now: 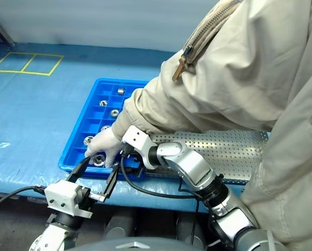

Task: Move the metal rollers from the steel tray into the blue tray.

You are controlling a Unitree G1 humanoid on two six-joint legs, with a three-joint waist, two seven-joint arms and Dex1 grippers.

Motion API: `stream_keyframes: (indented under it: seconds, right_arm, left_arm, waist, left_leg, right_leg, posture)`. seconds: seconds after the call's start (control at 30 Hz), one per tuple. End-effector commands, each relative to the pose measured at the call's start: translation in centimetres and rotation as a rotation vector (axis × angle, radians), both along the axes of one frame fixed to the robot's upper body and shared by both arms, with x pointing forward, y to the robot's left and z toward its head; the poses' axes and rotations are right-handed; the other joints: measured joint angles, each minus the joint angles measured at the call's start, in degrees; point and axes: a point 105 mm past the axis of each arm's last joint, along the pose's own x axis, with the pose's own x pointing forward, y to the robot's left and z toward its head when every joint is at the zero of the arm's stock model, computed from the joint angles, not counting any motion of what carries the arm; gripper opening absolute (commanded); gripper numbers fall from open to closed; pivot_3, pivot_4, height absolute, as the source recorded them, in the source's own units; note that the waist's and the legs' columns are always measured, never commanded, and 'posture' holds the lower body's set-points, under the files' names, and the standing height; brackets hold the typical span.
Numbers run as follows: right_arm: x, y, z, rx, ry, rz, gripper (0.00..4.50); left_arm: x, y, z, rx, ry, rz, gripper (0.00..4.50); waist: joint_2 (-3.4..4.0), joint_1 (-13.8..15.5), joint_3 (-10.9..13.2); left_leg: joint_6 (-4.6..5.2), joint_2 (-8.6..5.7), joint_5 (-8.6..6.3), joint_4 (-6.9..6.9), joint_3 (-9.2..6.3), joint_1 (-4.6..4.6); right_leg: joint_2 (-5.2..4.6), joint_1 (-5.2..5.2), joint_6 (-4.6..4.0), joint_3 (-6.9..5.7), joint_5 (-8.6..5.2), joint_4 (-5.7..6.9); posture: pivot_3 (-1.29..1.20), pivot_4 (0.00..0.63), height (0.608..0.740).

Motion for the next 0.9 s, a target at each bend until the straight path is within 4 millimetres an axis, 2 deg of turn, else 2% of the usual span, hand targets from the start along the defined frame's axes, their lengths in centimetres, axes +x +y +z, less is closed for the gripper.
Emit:
stream_keyframes:
  seconds: [0.03, 0.9]
  right_arm:
    - [0.02, -0.02, 1.09, 0.033, -0.034, -0.003, 4.49]
    - [0.33, -0.17, 1.45, 0.048, -0.041, -0.028, 4.49]
  left_arm:
    - [-0.1, -0.3, 0.38, -0.014, -0.017, -0.02, 4.5]
    - [0.33, 0.04, 0.98, 0.007, -0.033, -0.036, 4.5]
  waist:
    - [0.0, 0.0, 0.0]
    - [0.0, -0.1, 0.0]
  left_leg:
    - [0.0, 0.0, 0.0, 0.0, 0.0, 0.0]
    - [0.0, 0.0, 0.0, -0.03, 0.0, 0.0]
  right_leg:
    - [0.0, 0.0, 0.0, 0.0, 0.0, 0.0]
    - [0.0, -0.01, 0.0, 0.0, 0.0, -0.01]
  posture:
    - [0.32, 0.15, 0.74]
    - [0.31, 0.15, 0.74]
